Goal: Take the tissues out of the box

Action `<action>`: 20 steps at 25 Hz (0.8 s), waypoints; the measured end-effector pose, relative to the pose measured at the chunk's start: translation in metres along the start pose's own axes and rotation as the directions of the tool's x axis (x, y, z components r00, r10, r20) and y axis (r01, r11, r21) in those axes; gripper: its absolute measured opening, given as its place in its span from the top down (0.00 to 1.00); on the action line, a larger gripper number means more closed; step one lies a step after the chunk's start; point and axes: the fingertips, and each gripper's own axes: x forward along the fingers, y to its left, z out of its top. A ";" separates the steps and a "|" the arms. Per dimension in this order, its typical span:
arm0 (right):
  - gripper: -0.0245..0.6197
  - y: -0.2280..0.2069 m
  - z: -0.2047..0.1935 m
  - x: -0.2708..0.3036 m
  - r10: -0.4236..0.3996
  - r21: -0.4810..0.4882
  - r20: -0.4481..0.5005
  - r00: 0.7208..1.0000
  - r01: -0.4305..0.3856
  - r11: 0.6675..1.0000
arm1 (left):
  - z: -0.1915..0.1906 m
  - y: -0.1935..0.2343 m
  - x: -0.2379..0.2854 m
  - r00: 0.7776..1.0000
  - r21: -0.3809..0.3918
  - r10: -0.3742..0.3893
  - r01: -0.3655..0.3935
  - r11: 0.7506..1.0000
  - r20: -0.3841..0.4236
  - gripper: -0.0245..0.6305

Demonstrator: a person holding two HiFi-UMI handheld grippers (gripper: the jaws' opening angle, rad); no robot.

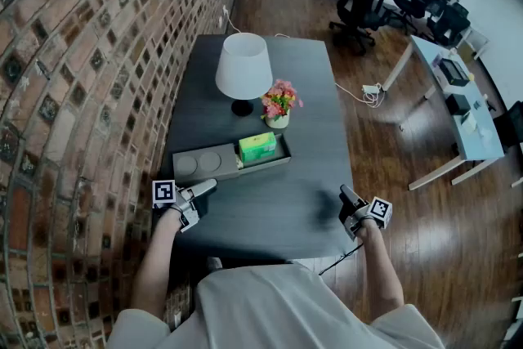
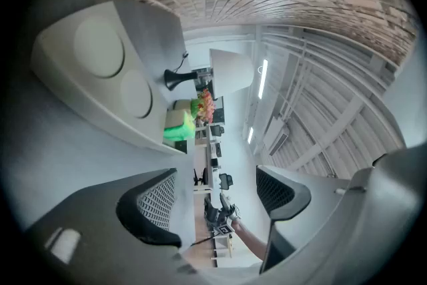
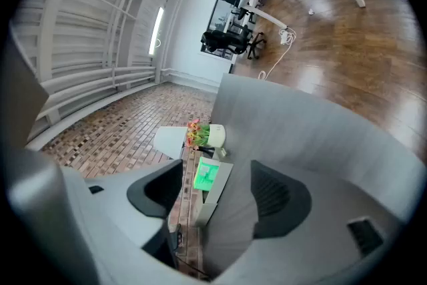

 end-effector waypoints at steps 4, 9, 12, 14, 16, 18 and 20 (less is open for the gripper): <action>0.47 0.024 0.026 0.001 0.025 -0.069 -0.012 1.000 -0.026 0.997 | 0.034 -0.020 -0.015 0.998 0.113 0.007 -0.013 0.994 0.054 0.42; 0.47 0.058 0.043 0.007 -0.008 -0.294 -0.099 0.995 -0.022 0.956 | 0.059 -0.044 -0.026 0.996 0.242 0.052 -0.067 0.968 0.070 0.42; 0.47 0.080 0.047 0.014 -0.053 -0.417 -0.138 0.989 -0.010 0.909 | 0.070 -0.054 -0.034 0.992 0.340 0.097 -0.119 0.933 0.082 0.42; 0.47 0.098 0.048 0.023 -0.042 -0.476 -0.163 0.986 -0.042 0.878 | 0.079 -0.060 -0.038 0.988 0.421 0.121 -0.153 0.894 0.101 0.42; 0.47 0.119 0.048 0.033 -0.020 -0.560 -0.199 0.980 -0.096 0.823 | 0.084 -0.071 -0.038 0.988 0.467 0.098 -0.141 0.873 0.115 0.44; 0.47 0.137 0.046 0.042 -0.028 -0.631 -0.232 0.972 -0.129 0.765 | 0.085 -0.081 -0.036 0.990 0.495 0.069 -0.122 0.860 0.123 0.44; 0.47 0.152 0.042 0.051 -0.044 -0.682 -0.262 0.964 -0.153 0.715 | 0.084 -0.088 -0.035 0.991 0.526 0.063 -0.116 0.843 0.118 0.44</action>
